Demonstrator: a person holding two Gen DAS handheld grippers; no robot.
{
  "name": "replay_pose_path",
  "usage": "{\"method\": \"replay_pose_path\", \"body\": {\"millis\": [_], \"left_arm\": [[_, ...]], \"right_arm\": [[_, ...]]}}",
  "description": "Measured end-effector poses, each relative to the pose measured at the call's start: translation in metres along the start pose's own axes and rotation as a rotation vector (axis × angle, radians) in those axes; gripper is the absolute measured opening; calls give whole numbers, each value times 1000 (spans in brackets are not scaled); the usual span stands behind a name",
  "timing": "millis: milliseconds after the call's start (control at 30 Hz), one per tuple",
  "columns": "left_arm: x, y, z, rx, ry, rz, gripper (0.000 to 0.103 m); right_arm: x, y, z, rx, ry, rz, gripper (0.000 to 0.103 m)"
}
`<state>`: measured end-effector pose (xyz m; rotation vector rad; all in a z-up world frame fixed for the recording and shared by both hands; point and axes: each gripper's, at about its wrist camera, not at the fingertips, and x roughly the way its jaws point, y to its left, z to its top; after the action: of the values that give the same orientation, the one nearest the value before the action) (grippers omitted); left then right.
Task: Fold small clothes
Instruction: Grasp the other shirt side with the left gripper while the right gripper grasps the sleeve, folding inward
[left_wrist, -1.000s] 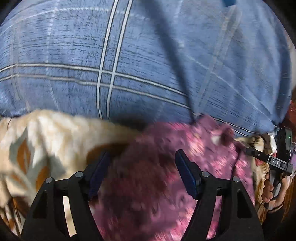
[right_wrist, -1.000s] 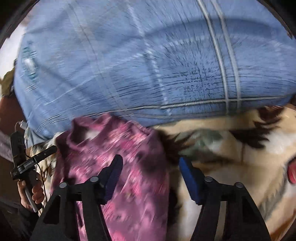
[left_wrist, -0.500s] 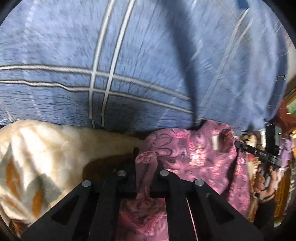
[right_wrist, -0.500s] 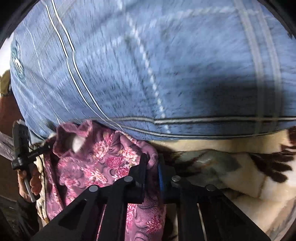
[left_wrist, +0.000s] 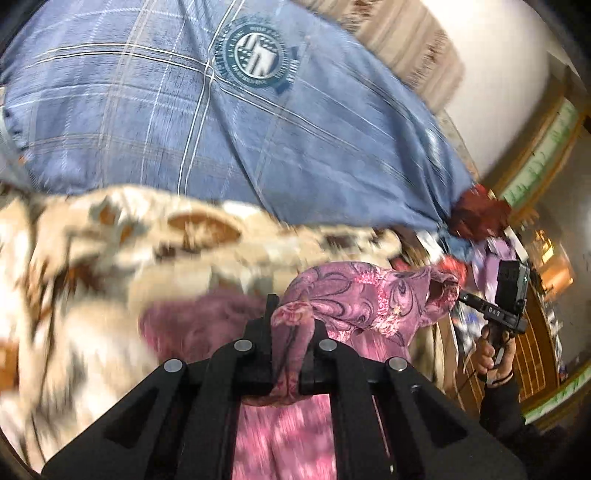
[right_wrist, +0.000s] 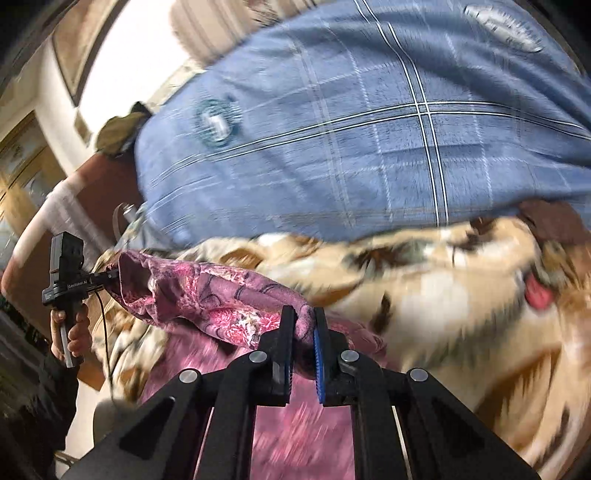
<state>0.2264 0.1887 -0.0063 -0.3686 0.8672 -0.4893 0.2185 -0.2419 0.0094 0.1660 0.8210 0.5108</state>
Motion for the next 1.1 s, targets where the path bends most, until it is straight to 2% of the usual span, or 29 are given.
{"method": "replay_pose_path", "body": {"millis": [100,133,233,333,433,533,567,633,800,900,1000,1067,1100], "left_arm": [[-17,-15,-46,11,12,14,4],[-16,-14,-60,3,27,24,4],[0,4,-106,-78,103,43,4],[1,17,-134,-161,116,51,4],[-17,9,-153,-201,72,18,4],[-14,1,-167,-151,67,96,5],[-3,5,-174,-129,100,155,5],[13,11,-185,-148,162,191,5],[-8,3,-196,-113,108,154,6],[4,13,-205,-118,146,179,12],[16,8,-212,-91,221,218,16],[7,1,-216,-54,223,220,34],[-2,-1,-217,-54,210,205,38]], "right_arm": [[-20,22,-55,4,16,9,8],[-20,22,-60,7,27,8,8],[-10,15,-104,57,87,-10,8],[3,11,-136,96,139,-18,8],[-12,26,-150,79,113,-52,8],[-18,37,-158,47,103,-82,8],[-10,39,-164,24,124,-112,8],[4,35,-172,56,170,-117,9],[-12,45,-186,62,155,-127,9],[0,45,-199,42,190,-152,10],[20,37,-212,65,275,-179,15],[9,42,-214,57,265,-183,19],[3,45,-214,52,258,-182,21]]}}
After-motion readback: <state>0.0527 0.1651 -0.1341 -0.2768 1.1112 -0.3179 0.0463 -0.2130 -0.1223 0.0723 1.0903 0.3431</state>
